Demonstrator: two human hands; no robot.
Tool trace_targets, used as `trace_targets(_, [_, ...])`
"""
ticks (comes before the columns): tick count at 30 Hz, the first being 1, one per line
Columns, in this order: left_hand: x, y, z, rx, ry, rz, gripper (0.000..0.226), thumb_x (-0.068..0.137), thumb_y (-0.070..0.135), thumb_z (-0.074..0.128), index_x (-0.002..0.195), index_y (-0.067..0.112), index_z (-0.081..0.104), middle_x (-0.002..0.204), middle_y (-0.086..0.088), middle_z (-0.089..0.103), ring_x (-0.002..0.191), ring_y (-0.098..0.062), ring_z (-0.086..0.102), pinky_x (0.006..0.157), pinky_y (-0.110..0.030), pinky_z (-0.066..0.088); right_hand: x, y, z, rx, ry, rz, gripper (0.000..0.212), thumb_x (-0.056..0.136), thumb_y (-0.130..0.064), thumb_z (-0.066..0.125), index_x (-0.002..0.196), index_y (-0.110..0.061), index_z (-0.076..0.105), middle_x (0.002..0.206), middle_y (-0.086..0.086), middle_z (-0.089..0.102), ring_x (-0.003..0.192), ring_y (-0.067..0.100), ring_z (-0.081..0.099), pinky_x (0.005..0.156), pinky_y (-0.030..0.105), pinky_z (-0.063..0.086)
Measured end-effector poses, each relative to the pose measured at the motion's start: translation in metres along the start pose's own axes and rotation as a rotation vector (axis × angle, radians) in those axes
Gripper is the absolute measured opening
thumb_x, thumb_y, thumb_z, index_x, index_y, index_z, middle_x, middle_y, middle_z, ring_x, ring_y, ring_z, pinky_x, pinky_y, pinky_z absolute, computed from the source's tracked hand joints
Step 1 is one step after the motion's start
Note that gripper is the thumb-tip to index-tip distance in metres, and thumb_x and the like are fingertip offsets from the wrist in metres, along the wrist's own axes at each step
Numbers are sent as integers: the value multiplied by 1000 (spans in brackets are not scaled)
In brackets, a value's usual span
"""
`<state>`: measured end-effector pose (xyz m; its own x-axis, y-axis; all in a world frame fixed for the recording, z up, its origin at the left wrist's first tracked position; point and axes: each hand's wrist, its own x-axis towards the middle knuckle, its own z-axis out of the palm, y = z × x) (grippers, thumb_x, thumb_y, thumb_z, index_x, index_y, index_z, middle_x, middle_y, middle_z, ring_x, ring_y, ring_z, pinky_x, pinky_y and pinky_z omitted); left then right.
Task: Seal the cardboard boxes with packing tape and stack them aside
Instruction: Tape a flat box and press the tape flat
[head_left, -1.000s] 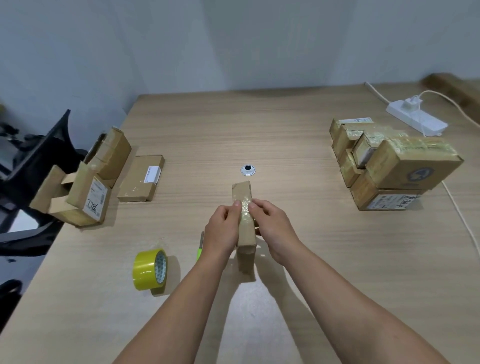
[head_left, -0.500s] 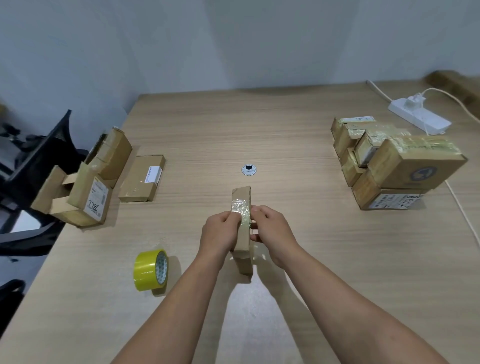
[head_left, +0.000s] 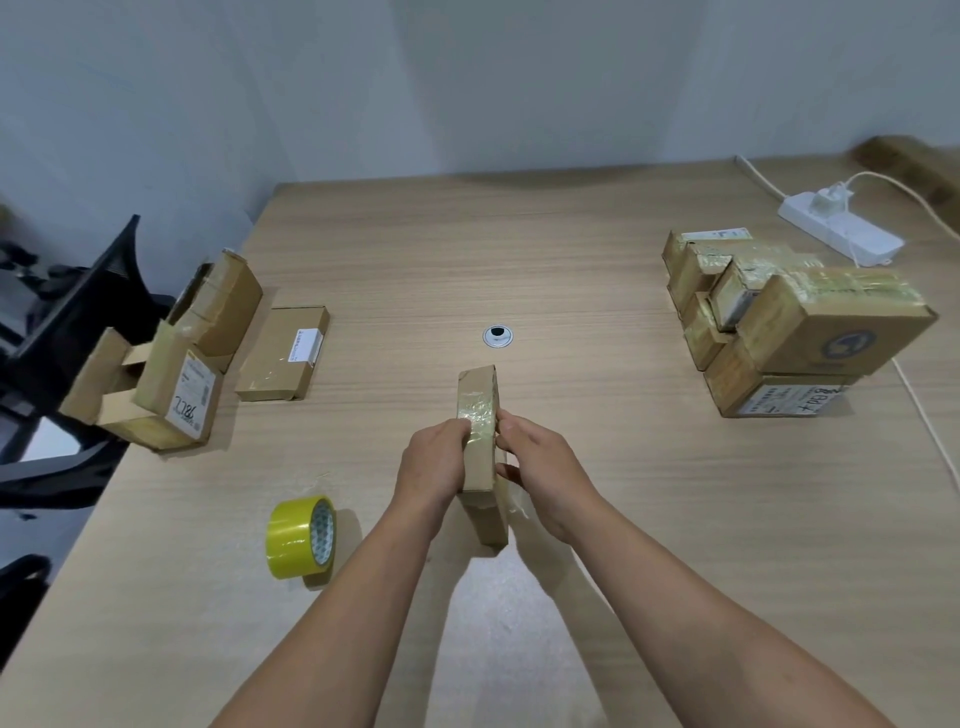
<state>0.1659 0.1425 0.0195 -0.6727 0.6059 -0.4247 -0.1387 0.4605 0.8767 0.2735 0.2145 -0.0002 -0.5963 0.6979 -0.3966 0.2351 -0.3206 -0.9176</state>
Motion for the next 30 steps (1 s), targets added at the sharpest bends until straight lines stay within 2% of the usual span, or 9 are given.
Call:
trace_targets(2, [0, -1, 0, -3, -6, 0, 33, 81, 35, 52, 52, 24, 60, 63, 1, 61, 67, -22, 53, 67, -38, 38, 1, 4, -2, 2, 0, 1, 37, 106, -21, 46, 138, -30, 61, 127, -12, 68, 111, 0, 64, 97, 29, 54])
trace_targets(4, [0, -2, 2, 1, -4, 15, 36, 86, 32, 52, 51, 24, 60, 61, 3, 59, 66, -21, 52, 67, -37, 37, 3, 7, -2, -47, 22, -17, 39, 105, -20, 46, 139, -32, 60, 129, -13, 67, 113, 1, 64, 103, 34, 52])
trace_targets(7, [1, -4, 4, 14, 2, 35, 37, 91, 29, 52, 56, 23, 62, 61, 4, 60, 65, -20, 52, 66, -36, 38, -1, 10, 2, -58, 62, -31, 37, 103, -27, 48, 136, -36, 62, 131, -13, 65, 118, 3, 61, 106, 40, 49])
trace_targets(11, [1, -6, 4, 27, 13, 37, 36, 93, 27, 51, 59, 21, 59, 57, 6, 56, 64, -18, 49, 66, -35, 36, -6, 9, 7, -41, 72, -40, 38, 93, -44, 51, 129, -45, 64, 130, -14, 64, 119, 2, 60, 107, 39, 48])
trace_targets(15, [-1, -8, 4, 74, -4, 51, 35, 83, 41, 48, 67, 16, 65, 67, -2, 66, 72, -22, 58, 71, -40, 45, -7, 3, 8, -56, 93, -30, 45, 86, -45, 57, 129, -37, 66, 120, -17, 69, 111, 2, 64, 104, 41, 51])
trace_targets(19, [-1, -10, 1, 117, -58, 71, 35, 79, 49, 46, 77, 27, 73, 77, 5, 74, 87, -25, 68, 83, -44, 53, -8, -2, 10, -103, 148, -17, 59, 73, -48, 56, 127, -29, 66, 111, -14, 71, 103, 2, 66, 99, 40, 54])
trace_targets(23, [-2, -8, -3, 74, -114, 56, 26, 77, 37, 47, 61, 25, 64, 63, 10, 61, 73, -22, 54, 70, -38, 41, -7, -5, 8, -104, 150, -14, 61, 62, -46, 61, 121, -28, 66, 107, -12, 72, 100, 4, 67, 97, 42, 55])
trace_targets(28, [-8, -2, -6, 40, -189, 44, 26, 73, 35, 46, 50, 30, 58, 54, 14, 53, 67, -19, 44, 70, -38, 33, -3, -3, 3, -78, 89, 23, 58, 64, -41, 65, 121, -28, 60, 115, -7, 67, 110, 10, 65, 99, 43, 54])
trace_targets(30, [-7, 0, -5, 8, -210, 32, 28, 75, 35, 49, 51, 28, 60, 57, 12, 56, 66, -19, 48, 70, -38, 36, -1, -6, 2, -48, 87, 43, 63, 65, -51, 66, 123, -26, 59, 117, -5, 66, 109, 12, 66, 97, 42, 55])
